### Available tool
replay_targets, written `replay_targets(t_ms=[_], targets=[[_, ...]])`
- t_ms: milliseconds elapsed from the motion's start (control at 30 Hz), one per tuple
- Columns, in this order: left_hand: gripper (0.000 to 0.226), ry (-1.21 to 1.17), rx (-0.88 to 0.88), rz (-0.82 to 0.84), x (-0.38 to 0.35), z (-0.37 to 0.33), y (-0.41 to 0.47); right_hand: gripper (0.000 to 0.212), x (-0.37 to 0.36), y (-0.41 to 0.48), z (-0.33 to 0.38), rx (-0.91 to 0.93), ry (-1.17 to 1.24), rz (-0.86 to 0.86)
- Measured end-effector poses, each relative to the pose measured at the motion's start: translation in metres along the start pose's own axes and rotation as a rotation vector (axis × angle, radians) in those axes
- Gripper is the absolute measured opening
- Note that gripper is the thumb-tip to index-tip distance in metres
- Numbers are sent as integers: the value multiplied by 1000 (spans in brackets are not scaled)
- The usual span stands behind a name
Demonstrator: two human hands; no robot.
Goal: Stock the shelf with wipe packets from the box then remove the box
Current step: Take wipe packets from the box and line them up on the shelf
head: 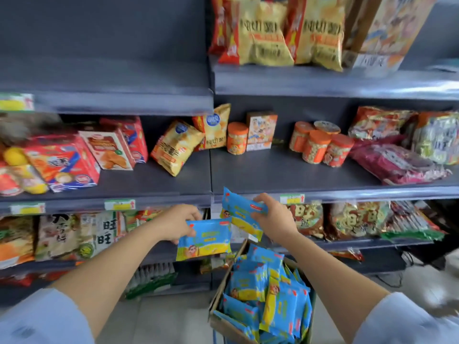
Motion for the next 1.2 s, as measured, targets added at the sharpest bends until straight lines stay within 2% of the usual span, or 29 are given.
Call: replay_targets(t_ms=[100,267,567,800,1200], targets=[[18,103,-29,-157,56,-1,-27,31,18,4,50,93,18,-46],[23,190,-92,-386,141,0,-71,33,43,11,135,248,27,-126],[27,57,-242,-624,275,1,-134,33,104,11,277,499,160,-346],[22,-64,-387,-701,356,-18,-155,31,145,37,340,553,194,-448],[18,-200,-361,-734,439,-11,-72,27,158,171,368,498,184,-410]])
Point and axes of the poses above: each hand's wrist, its own y-axis towards the middle knuckle, its own x-axis out of the back of the hand, z = x × y, the point moved 10 cm from there along y, towards the middle knuckle, and after that the axes turned 2 degrees about y, right-handed, at the moved point
